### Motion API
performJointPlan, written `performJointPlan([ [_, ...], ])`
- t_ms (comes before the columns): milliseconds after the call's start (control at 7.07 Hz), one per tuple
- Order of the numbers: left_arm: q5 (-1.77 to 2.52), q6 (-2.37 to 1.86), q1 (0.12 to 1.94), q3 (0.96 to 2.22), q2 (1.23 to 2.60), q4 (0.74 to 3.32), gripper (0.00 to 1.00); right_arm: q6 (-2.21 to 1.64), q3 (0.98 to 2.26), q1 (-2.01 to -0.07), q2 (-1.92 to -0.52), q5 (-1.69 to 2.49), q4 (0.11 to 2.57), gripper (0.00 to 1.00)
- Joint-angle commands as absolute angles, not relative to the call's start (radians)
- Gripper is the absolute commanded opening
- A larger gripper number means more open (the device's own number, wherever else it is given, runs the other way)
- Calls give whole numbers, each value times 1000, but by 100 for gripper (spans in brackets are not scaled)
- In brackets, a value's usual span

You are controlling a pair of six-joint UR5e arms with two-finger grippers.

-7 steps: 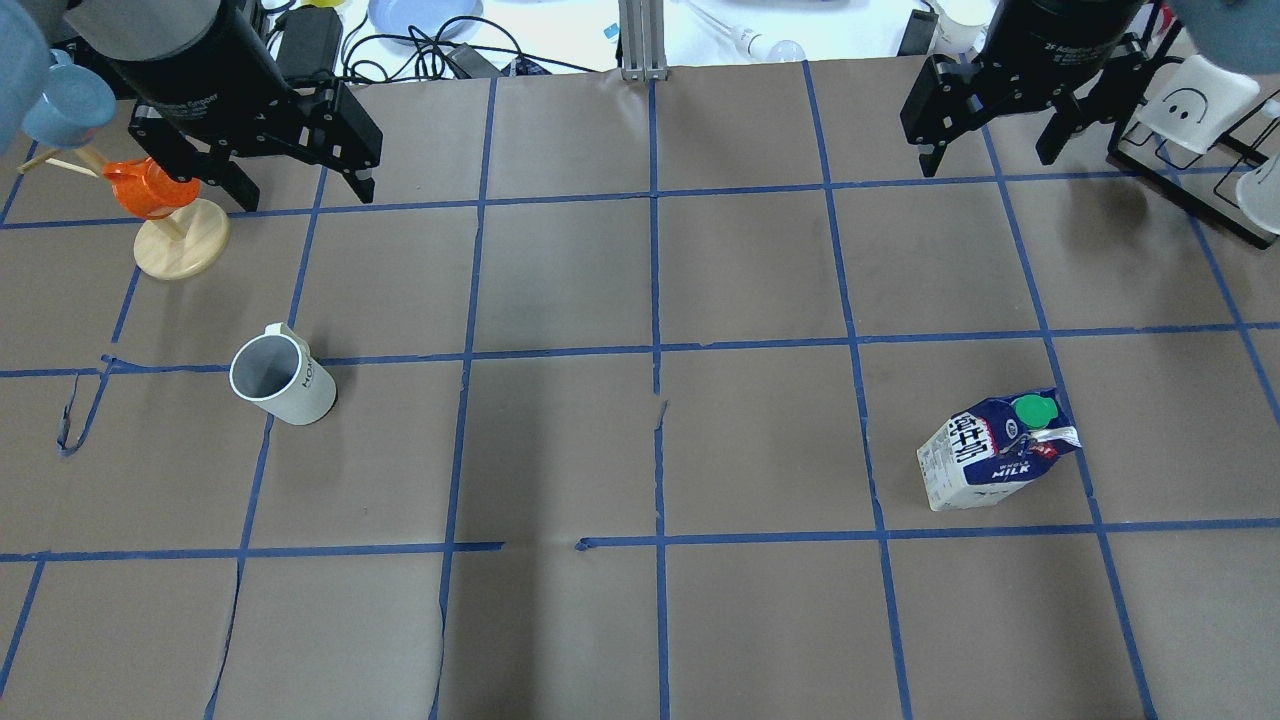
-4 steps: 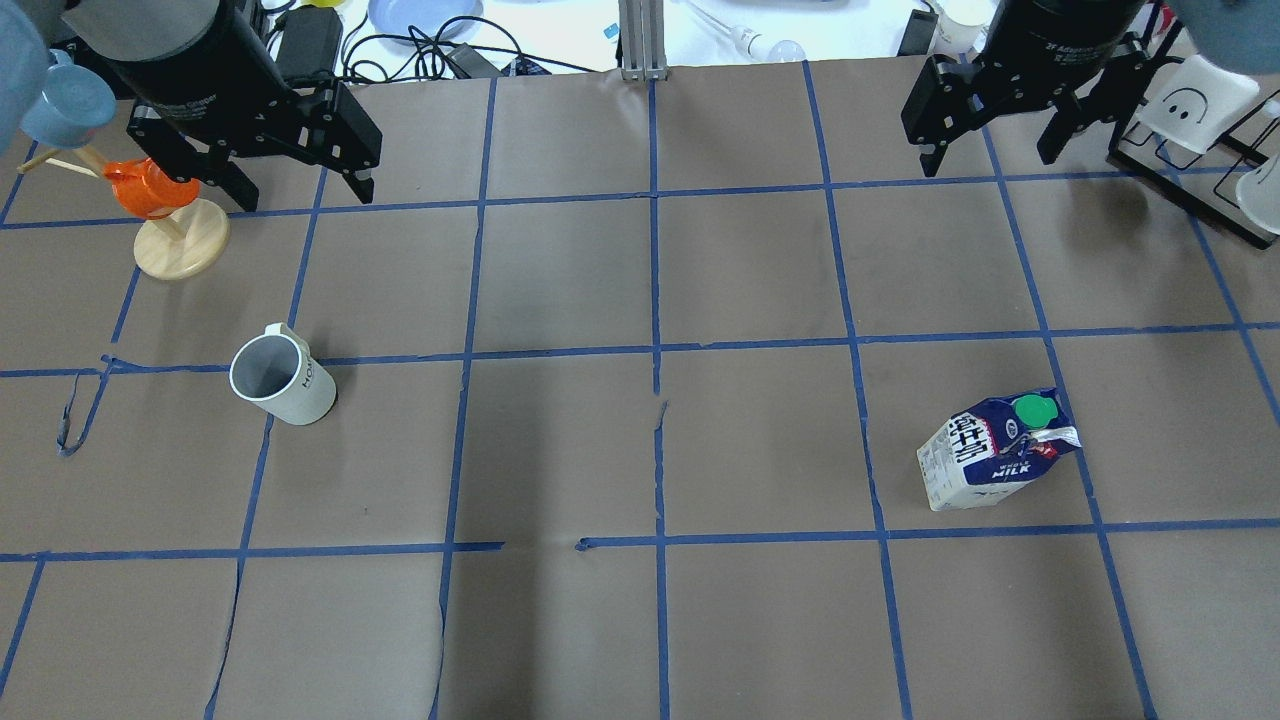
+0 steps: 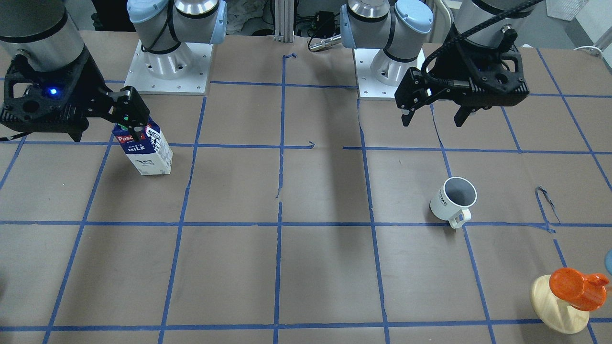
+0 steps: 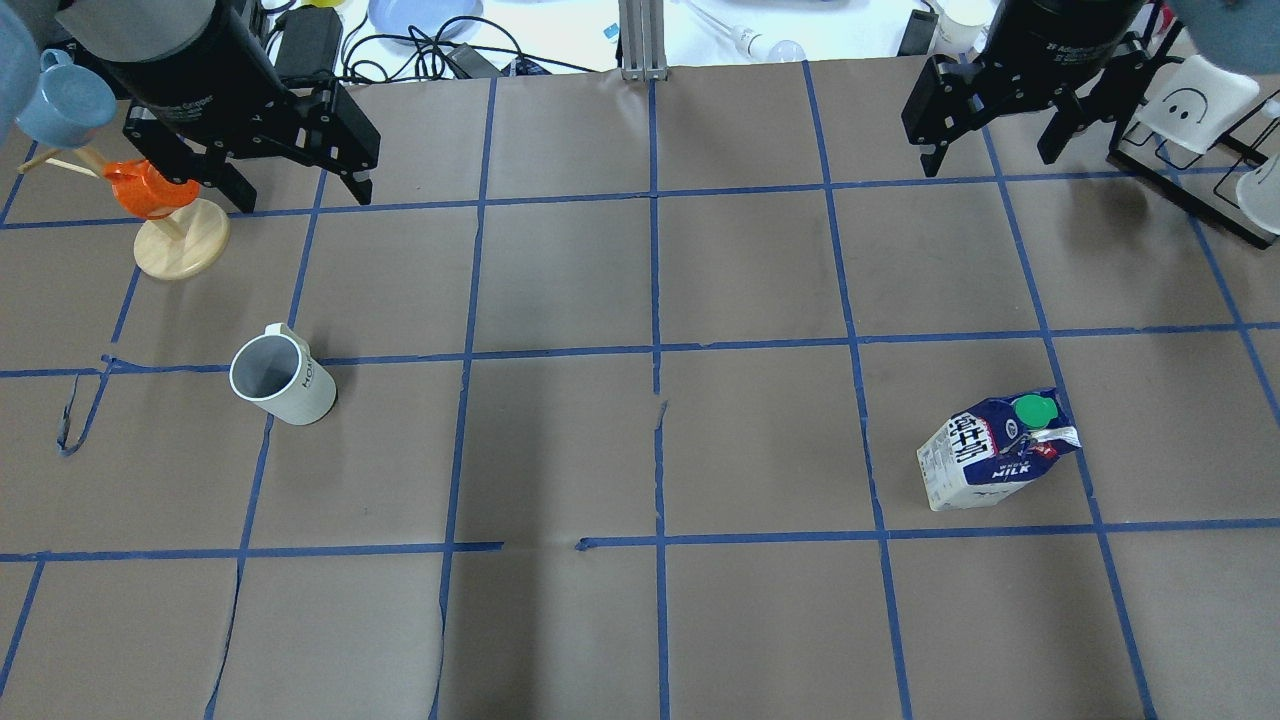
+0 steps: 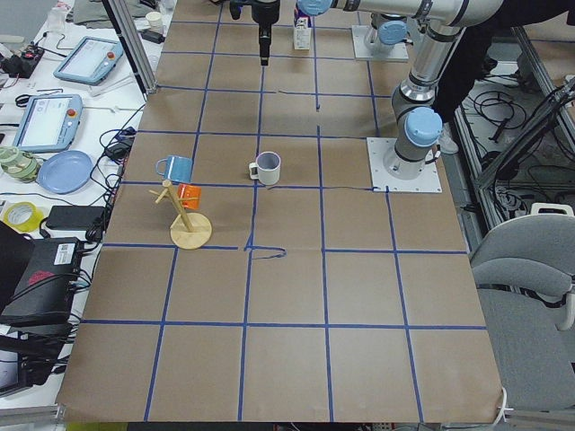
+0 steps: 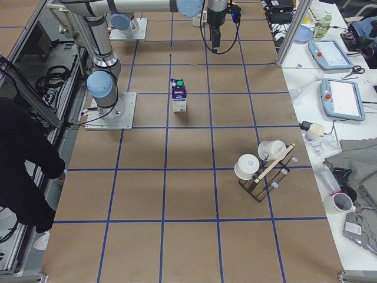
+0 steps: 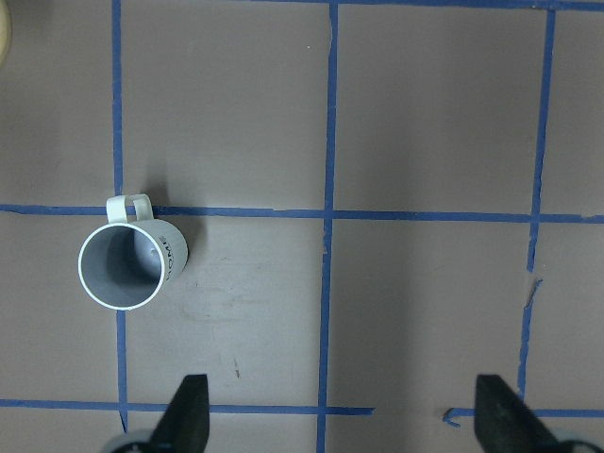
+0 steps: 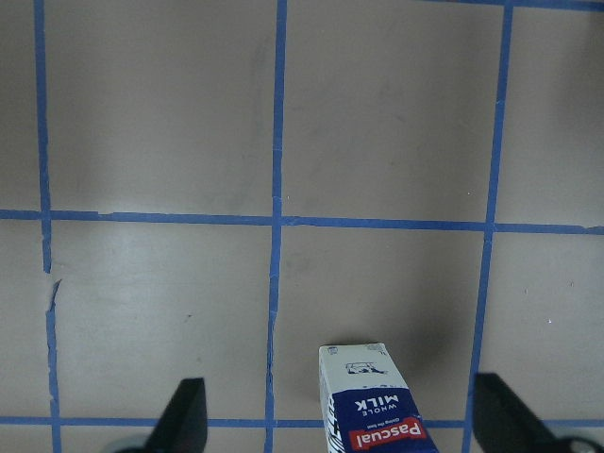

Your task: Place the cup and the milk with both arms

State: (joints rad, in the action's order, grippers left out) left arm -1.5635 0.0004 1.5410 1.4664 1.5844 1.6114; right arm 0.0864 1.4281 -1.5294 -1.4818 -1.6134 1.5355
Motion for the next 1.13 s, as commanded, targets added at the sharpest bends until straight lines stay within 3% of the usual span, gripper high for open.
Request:
performJointPlan([
  [0,-1563,2,1537,1465,1583,1618,100,87,1428,-1529,-1482,-1614,1536,100],
  [990,-1563,21,1523,1463,1572,1641,100,89,1428,-1529,-1482,-1617,1536,100],
])
